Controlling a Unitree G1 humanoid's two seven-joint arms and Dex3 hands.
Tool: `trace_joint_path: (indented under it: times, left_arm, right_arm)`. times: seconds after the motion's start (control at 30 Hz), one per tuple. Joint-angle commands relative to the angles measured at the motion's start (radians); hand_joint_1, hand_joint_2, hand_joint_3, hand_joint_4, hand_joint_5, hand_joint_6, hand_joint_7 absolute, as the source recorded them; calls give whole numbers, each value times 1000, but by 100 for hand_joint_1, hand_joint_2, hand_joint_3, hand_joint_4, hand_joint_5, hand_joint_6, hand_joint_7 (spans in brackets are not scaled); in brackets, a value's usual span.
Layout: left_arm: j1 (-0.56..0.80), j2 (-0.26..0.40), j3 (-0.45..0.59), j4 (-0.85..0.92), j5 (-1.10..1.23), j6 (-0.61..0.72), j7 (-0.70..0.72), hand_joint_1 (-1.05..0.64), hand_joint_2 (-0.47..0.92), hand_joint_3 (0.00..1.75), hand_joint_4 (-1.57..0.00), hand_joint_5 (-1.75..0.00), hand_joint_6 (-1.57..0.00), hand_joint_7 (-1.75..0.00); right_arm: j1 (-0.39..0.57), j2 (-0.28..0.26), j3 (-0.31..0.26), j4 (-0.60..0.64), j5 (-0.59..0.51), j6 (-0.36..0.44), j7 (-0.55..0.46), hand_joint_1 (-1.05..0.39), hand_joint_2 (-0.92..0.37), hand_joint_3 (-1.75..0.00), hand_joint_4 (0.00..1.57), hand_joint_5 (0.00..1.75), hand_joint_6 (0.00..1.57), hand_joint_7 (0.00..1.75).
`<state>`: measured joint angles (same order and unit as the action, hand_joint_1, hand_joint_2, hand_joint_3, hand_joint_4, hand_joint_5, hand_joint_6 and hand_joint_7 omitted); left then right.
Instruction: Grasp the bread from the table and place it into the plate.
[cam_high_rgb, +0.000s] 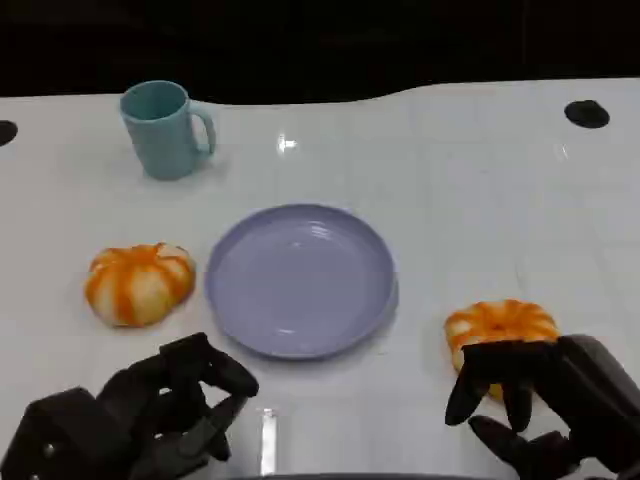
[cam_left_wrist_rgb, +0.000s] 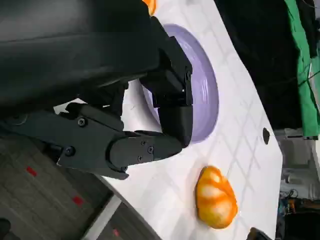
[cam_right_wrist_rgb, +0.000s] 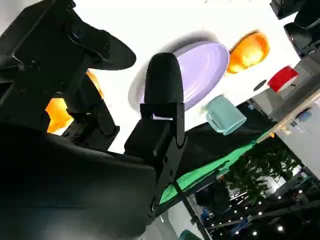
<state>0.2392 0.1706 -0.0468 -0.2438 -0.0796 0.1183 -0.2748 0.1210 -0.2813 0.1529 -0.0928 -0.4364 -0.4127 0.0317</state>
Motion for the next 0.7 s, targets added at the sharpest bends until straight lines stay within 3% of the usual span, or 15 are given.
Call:
trace_joint_path:
  times: [0.03, 0.7]
  left_arm:
    - [-6, 12, 9, 13, -11, -9, -10, -38, 92, 45, -65, -175, -61, -133]
    - [-8, 12, 5, 19, -9, -14, -8, -37, 92, 46, -66, -175, -61, -134]
  right_arm:
    - [-9, -2, -4, 3, 14, 6, 1, 0, -18, -122, 106, 161, 102, 102]
    - [-12, -3, 0, 13, 22, 3, 5, 0, -18, -120, 106, 156, 102, 101]
